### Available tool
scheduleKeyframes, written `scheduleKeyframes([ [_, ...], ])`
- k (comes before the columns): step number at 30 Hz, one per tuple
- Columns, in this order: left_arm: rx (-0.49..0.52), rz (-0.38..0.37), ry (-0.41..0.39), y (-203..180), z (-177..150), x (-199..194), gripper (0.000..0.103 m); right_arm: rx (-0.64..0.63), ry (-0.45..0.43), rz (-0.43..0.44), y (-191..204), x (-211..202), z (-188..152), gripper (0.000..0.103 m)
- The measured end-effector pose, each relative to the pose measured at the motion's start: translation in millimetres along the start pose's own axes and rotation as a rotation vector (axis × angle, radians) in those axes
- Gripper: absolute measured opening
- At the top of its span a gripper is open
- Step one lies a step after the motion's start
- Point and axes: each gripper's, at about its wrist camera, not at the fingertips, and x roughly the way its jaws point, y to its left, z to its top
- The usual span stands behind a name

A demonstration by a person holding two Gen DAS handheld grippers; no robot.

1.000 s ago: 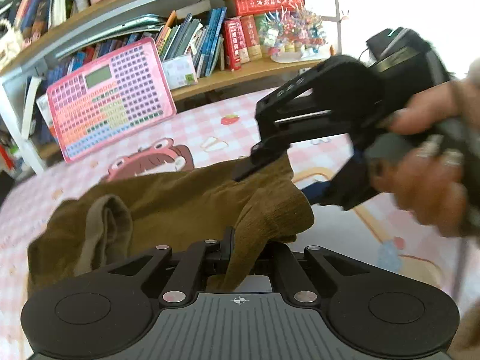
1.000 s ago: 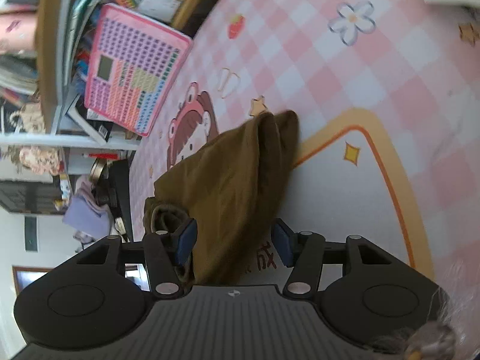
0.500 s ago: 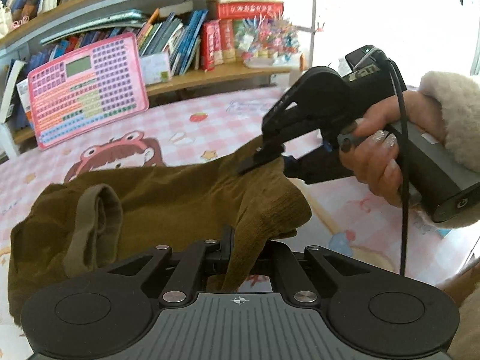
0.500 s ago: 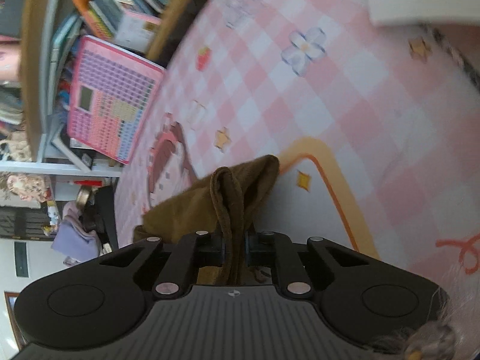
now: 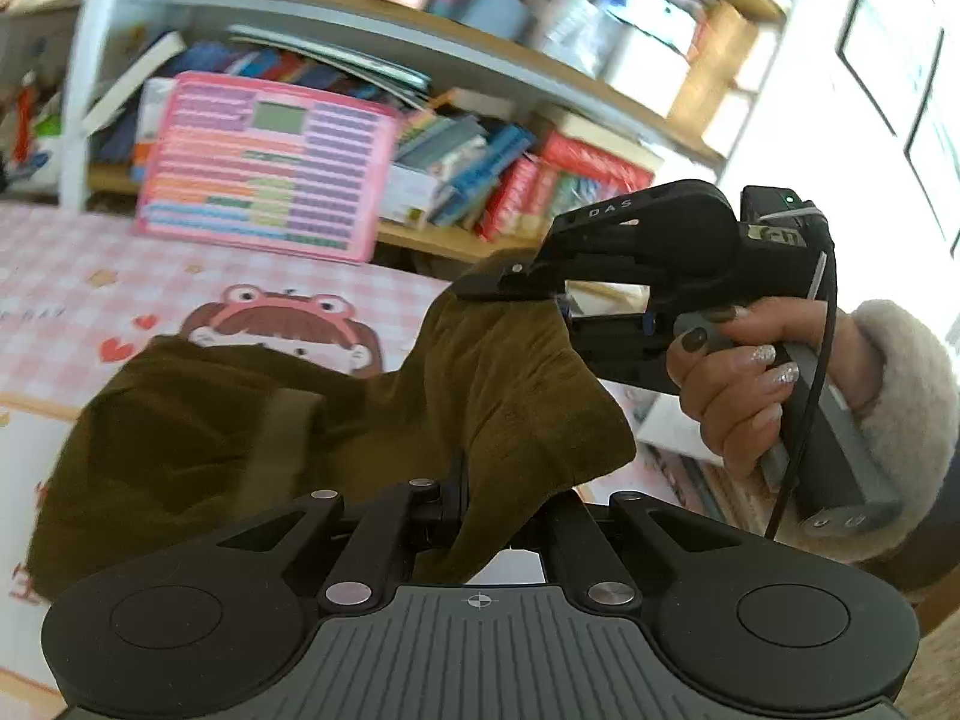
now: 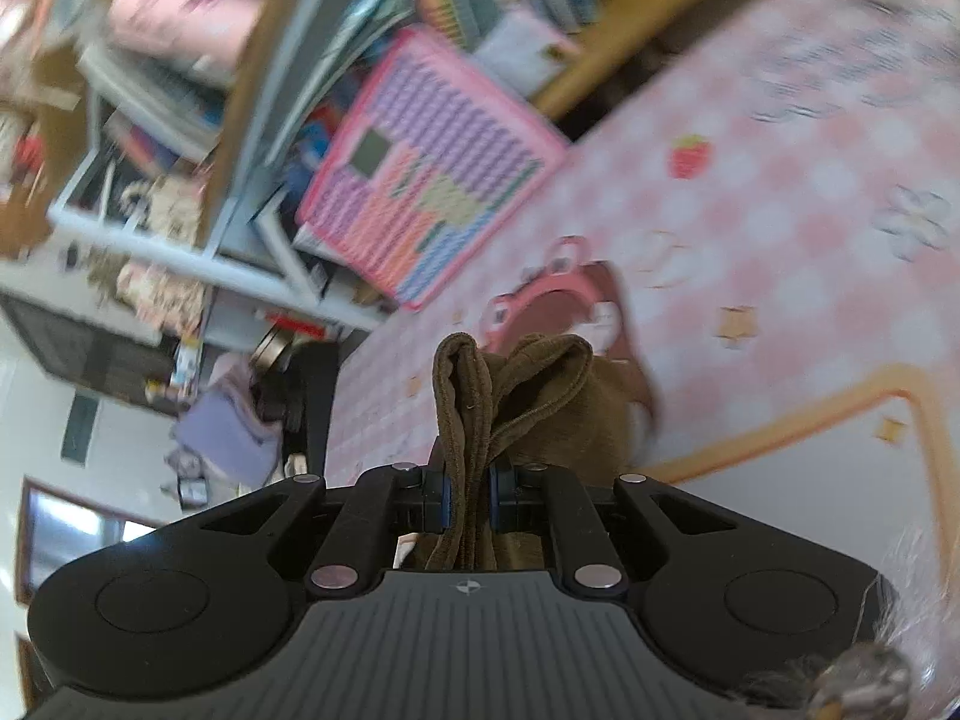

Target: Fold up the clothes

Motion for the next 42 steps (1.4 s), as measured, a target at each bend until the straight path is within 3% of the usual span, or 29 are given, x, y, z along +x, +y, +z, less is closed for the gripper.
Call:
scheduleKeyframes([
  [6,-0.059,-0.022,0.052,54,-3,-19,0.005,-0.118,0.012,-0.029,53,49,-26,0.01],
  [11,-0.078,-0.03,0.137,101,-8,-31,0.015,-0.215,0.012,-0.128,79,98,-58,0.015],
  [12,-0.076,-0.023,0.154,110,-10,-34,0.019,-0.228,0.008,-0.158,82,108,-63,0.02],
  [13,-0.074,-0.014,0.171,118,-11,-37,0.025,-0.238,0.009,-0.174,85,116,-68,0.032],
  [15,-0.063,0.006,0.197,135,-15,-43,0.031,-0.254,0.02,-0.156,91,129,-76,0.045],
  [17,-0.064,0.01,0.203,150,-15,-49,0.032,-0.237,0.002,-0.124,95,130,-80,0.046],
  [20,-0.072,-0.008,0.176,171,-7,-54,0.032,-0.208,-0.058,-0.146,94,122,-84,0.049],
  [24,-0.093,-0.036,0.089,187,19,-42,0.032,-0.196,-0.138,-0.287,79,100,-96,0.049],
  [26,-0.105,-0.051,0.091,193,31,-24,0.032,-0.217,-0.172,-0.368,71,87,-108,0.049],
  [32,-0.06,-0.105,0.208,190,48,38,0.032,-0.341,-0.186,-0.537,56,69,-156,0.05],
  [35,-0.022,-0.05,0.259,184,46,53,0.032,-0.346,-0.154,-0.543,49,79,-170,0.051],
  [39,-0.007,-0.053,0.269,184,43,58,0.031,-0.395,-0.123,-0.584,49,99,-179,0.052],
  [40,-0.008,-0.058,0.266,184,43,58,0.026,-0.403,-0.12,-0.597,47,103,-180,0.053],
  [41,-0.01,-0.065,0.261,184,44,58,0.009,-0.408,-0.117,-0.607,46,107,-180,0.054],
  [42,-0.004,-0.079,0.241,182,46,54,0.006,-0.4,-0.121,-0.61,44,108,-179,0.056],
])
